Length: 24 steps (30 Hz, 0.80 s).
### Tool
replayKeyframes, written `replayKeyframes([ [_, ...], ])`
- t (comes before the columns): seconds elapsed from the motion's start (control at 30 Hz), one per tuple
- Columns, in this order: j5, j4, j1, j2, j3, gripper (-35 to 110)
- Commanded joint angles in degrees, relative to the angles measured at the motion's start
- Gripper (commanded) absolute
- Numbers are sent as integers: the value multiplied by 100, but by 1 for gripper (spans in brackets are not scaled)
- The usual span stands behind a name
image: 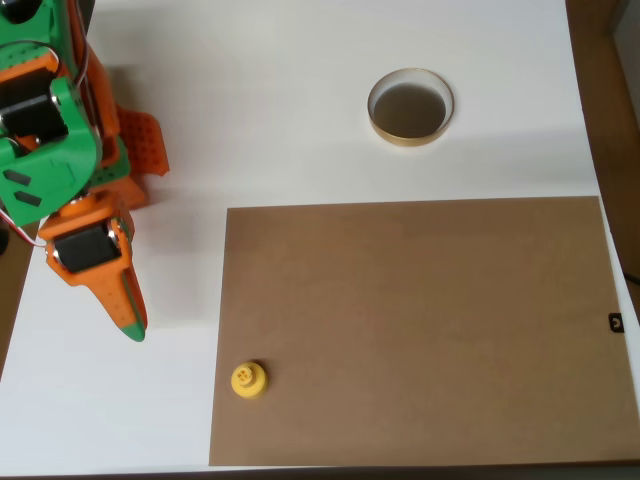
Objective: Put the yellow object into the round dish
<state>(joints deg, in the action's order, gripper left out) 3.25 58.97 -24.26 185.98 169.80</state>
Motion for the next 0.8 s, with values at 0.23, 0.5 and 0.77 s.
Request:
replayKeyframes([
  [0.23, 35, -9, -88, 114, -44, 2],
  [0.5, 26, -18, -97, 114, -44, 0],
  [0.77, -97, 18, -105, 114, -44, 0],
])
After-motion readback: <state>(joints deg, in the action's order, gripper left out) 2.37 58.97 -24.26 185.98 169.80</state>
